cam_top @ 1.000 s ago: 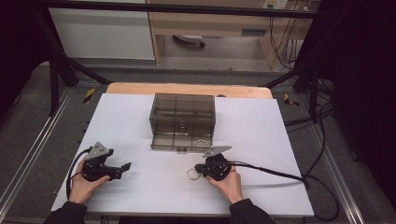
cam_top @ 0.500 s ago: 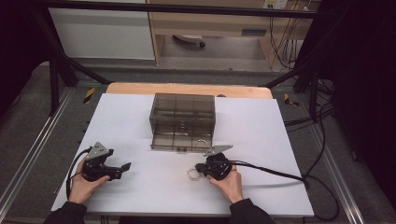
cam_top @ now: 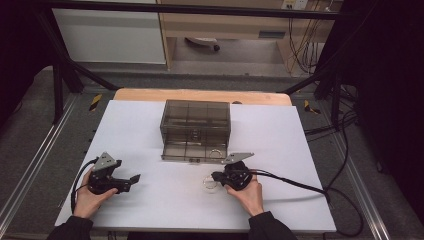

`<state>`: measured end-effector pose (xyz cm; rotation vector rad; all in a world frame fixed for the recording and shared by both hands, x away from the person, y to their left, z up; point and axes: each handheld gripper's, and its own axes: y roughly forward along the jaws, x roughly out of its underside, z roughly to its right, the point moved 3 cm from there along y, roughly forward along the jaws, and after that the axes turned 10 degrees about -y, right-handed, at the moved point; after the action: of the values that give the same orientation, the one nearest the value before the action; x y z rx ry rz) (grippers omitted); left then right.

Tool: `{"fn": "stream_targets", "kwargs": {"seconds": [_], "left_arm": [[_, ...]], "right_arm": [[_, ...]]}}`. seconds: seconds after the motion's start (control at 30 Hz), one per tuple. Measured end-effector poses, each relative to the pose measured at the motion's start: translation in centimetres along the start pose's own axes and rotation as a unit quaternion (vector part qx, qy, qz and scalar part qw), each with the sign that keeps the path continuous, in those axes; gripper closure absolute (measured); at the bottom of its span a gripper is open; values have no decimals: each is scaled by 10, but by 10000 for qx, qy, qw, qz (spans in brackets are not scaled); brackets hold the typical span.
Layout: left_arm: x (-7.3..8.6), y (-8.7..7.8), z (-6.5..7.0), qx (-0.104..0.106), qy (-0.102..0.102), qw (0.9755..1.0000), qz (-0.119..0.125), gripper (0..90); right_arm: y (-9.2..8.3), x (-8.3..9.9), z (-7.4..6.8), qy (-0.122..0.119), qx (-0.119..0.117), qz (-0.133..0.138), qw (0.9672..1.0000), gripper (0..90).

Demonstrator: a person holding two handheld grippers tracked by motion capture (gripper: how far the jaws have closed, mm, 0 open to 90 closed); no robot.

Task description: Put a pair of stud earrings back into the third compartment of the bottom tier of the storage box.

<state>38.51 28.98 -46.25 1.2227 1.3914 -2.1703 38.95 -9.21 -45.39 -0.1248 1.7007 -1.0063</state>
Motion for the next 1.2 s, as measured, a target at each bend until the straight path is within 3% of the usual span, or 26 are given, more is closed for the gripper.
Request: {"fn": "stream_targets", "kwargs": {"seconds": [0.5,1.2], "left_arm": [[0,0,0,0,-8,10000,2,64],[0,1,0,-9,-6,10000,-22,64]], "right_arm": [[-12,-7,8,-17,172,149,9997,874],[-22,-24,28,171,487,452,9976,874]]}}
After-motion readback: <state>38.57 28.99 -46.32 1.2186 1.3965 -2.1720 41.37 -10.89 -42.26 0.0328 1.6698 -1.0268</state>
